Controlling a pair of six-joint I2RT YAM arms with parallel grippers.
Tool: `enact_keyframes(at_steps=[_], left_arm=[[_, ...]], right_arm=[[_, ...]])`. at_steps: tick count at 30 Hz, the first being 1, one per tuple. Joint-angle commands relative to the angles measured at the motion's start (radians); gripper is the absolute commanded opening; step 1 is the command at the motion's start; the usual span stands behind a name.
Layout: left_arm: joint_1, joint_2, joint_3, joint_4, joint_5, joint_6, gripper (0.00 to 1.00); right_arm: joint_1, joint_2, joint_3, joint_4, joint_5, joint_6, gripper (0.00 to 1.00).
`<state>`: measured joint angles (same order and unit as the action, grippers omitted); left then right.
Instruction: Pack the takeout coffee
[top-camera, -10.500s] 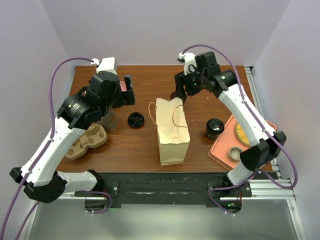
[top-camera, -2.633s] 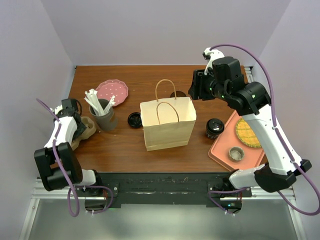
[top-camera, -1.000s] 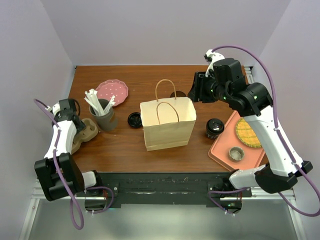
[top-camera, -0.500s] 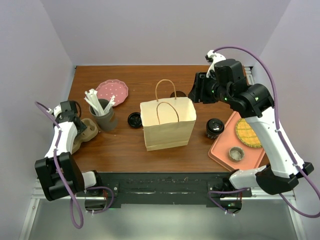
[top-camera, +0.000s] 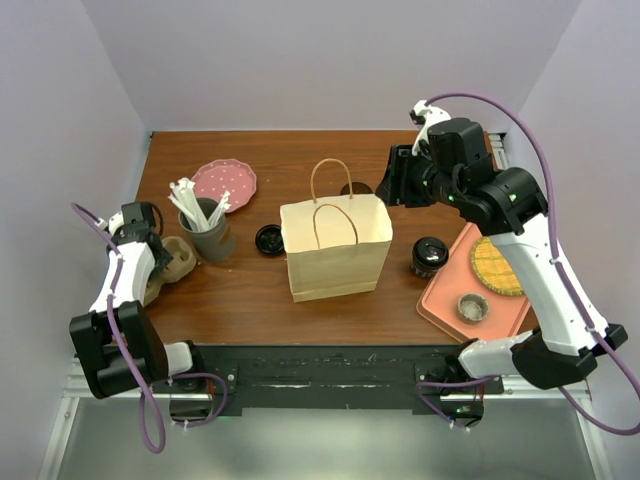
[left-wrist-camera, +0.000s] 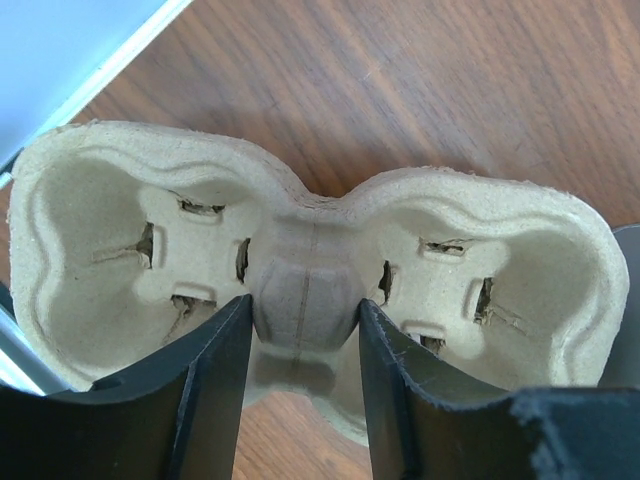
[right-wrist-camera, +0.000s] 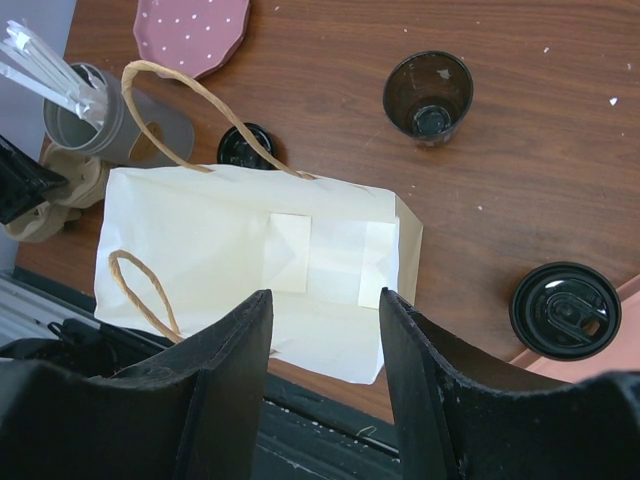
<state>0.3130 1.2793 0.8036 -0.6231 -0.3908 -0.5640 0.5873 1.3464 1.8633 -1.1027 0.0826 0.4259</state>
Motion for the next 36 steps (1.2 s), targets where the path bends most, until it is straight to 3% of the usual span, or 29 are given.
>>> enact_keyframes(at_steps=[1,8,11,15,19,22,30,36], left_arm=[[0.005,-0.021,0.075,0.011,-0.045,0.026,0.43],[0.003,-0.024,0.046,0.019,-0.013,0.022,0.51],[0.005,-0.021,0.039,0.033,-0.010,0.036,0.37],[0.005,-0.009,0.040,0.034,0.003,0.036,0.50],[0.003,-0.001,0.035,0.040,0.001,0.039,0.45],[0.003,0.012,0.037,0.039,-0.005,0.038,0.53],[0.005,0.026,0.039,0.040,-0.005,0.038,0.54],[0.005,0.006,0.032,0.036,-0.013,0.032,0.48]], right_arm=[[0.005,0.003,0.007,0.010,-0.020,-0.003,0.51],[0.005,0.022,0.025,0.004,-0.032,-0.001,0.51],[0.003,0.022,0.019,0.007,-0.041,0.008,0.51],[0.005,0.020,0.023,0.010,-0.041,0.019,0.50],[0.003,0.019,0.025,0.010,-0.044,0.022,0.50],[0.005,0.019,0.027,0.010,-0.047,0.027,0.50],[0.005,0.031,0.043,0.007,-0.052,0.030,0.50],[0.005,0.039,0.043,0.014,-0.057,0.030,0.50]])
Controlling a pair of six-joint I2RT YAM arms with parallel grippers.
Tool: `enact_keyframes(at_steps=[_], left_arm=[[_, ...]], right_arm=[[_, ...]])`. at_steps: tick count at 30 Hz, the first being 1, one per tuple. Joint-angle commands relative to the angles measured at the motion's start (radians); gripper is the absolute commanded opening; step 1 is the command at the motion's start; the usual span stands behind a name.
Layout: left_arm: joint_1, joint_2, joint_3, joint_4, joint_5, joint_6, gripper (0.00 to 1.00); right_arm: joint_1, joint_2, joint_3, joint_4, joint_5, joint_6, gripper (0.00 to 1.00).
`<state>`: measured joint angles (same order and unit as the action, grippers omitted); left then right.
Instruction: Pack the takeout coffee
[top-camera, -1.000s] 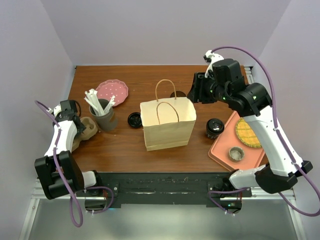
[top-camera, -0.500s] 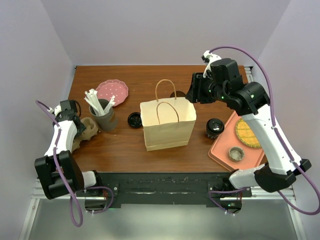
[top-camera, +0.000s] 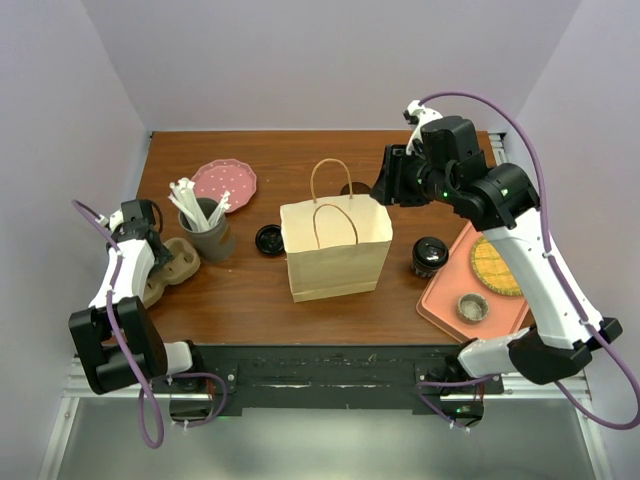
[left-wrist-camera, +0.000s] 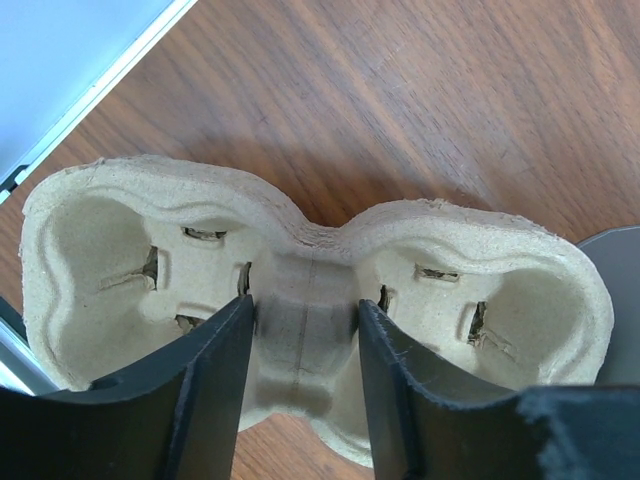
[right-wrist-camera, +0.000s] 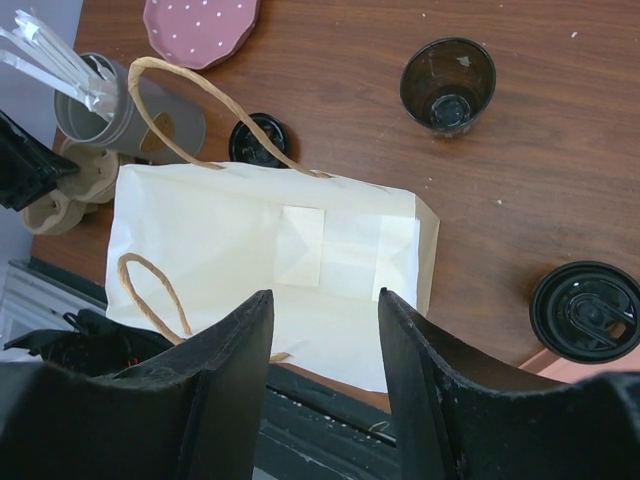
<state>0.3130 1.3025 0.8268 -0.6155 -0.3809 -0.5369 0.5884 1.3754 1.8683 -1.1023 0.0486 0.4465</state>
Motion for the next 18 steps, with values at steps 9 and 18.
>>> enact_keyframes(at_steps=[9,18], left_arm=[[0.006,-0.037,0.096,-0.021,-0.018,0.005,0.38],[0.006,-0.046,0.124,-0.038,-0.026,0.018,0.45]], right_arm=[[0.004,0.010,0.023,0.021,-0.032,0.011,0.50],[0.005,0.019,0.023,0.024,-0.036,0.014,0.50]])
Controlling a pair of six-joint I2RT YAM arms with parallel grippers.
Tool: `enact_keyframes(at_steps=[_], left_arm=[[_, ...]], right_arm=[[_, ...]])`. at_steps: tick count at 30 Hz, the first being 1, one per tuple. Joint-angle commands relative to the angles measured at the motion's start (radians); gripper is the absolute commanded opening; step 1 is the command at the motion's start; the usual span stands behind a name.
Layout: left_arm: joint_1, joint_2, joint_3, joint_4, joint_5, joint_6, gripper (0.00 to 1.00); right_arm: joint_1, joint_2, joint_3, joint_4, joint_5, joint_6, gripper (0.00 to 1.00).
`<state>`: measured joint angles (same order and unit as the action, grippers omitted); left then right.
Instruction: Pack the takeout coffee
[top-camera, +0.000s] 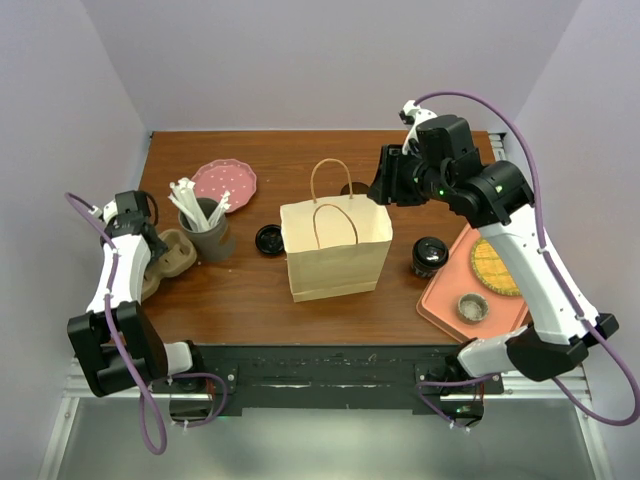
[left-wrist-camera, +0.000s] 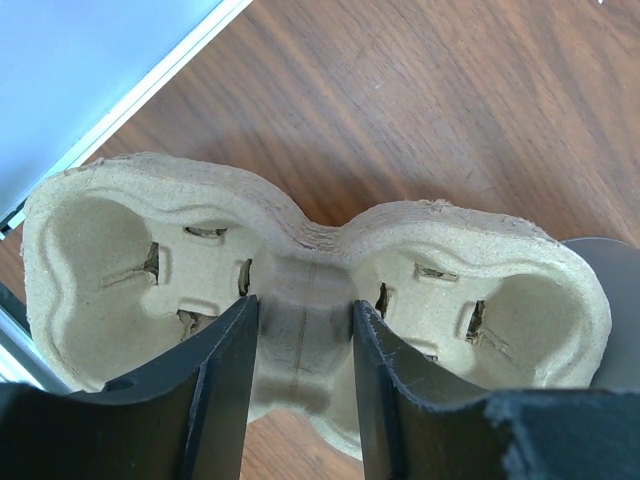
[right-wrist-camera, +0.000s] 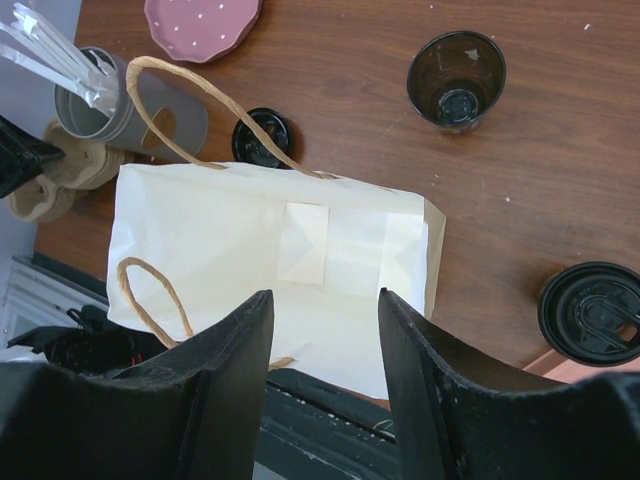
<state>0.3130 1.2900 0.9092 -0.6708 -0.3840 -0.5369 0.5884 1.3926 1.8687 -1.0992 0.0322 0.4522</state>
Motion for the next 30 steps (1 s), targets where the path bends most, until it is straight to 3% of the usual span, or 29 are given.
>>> enact_keyframes(at_steps=[1,5,11,18,26,30], left_arm=[[0.005,-0.031,0.010,0.034,-0.026,0.023,0.47],[0.006,0.008,0.002,0.036,-0.027,0.029,0.38],[0.006,-0.002,0.075,0.013,-0.010,0.023,0.47],[0.005,0.008,0.042,0.020,-0.012,0.028,0.49],[0.006,0.000,0.074,0.004,-0.010,0.028,0.45],[0.006,-0.006,0.039,0.023,-0.009,0.029,0.53]], right_arm=[[0.005,0.000,0.020,0.021,-0.021,0.011,0.50],[0.005,0.005,0.026,0.019,-0.022,0.014,0.50],[0.004,0.000,0.023,0.021,-0.020,0.020,0.50],[0.008,0.000,0.012,0.033,-0.026,0.032,0.50],[0.011,0.002,0.010,0.030,-0.025,0.039,0.50],[0.016,0.003,0.018,0.027,-0.025,0.040,0.50]])
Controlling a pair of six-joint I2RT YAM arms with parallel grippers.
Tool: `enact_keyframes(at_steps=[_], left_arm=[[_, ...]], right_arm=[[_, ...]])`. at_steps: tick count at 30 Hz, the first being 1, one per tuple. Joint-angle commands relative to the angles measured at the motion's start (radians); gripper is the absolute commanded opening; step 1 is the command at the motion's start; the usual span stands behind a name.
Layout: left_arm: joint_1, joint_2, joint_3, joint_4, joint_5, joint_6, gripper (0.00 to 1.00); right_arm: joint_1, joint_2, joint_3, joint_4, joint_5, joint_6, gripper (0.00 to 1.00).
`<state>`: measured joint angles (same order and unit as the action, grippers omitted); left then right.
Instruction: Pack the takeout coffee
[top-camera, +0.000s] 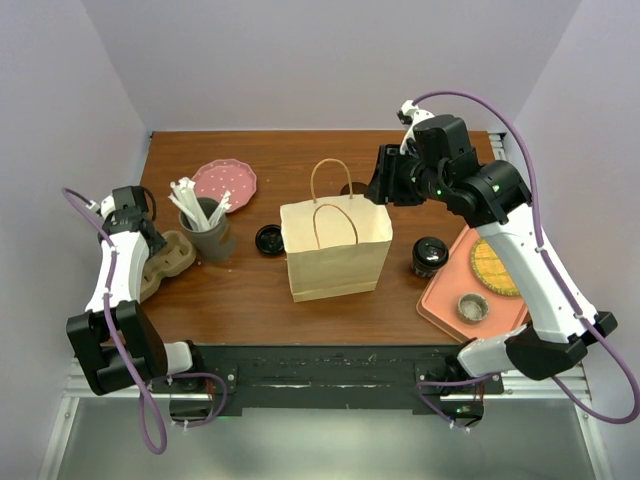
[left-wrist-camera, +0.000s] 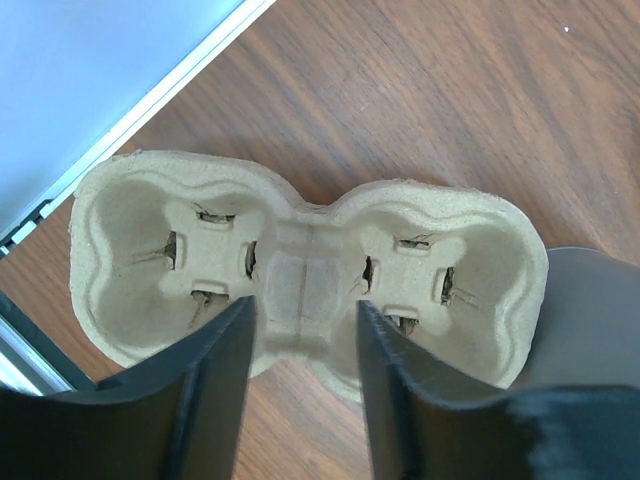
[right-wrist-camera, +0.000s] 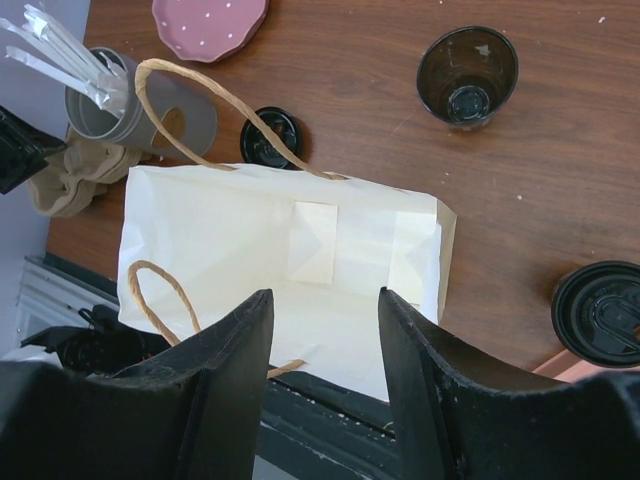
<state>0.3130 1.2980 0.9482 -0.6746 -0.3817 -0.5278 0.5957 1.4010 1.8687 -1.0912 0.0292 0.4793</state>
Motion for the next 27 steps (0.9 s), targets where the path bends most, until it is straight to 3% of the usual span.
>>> enact_keyframes(at_steps=[1,5,8,27], left_arm=[[0.006,-0.016,-0.011,0.033,-0.011,0.020,0.54],[0.006,-0.016,-0.066,0.090,-0.036,0.029,0.66],[0.005,0.007,-0.081,0.124,0.029,0.038,0.68],[0.006,0.026,-0.104,0.142,-0.017,0.034,0.61]], right_arm=[[0.007,-0.005,0.018,0.017,-0.023,0.015,0.50],[0.009,-0.011,0.020,0.016,-0.023,0.018,0.50],[0.010,-0.011,0.020,0.016,-0.020,0.019,0.50],[0.012,0.009,0.024,0.025,-0.026,0.022,0.50]])
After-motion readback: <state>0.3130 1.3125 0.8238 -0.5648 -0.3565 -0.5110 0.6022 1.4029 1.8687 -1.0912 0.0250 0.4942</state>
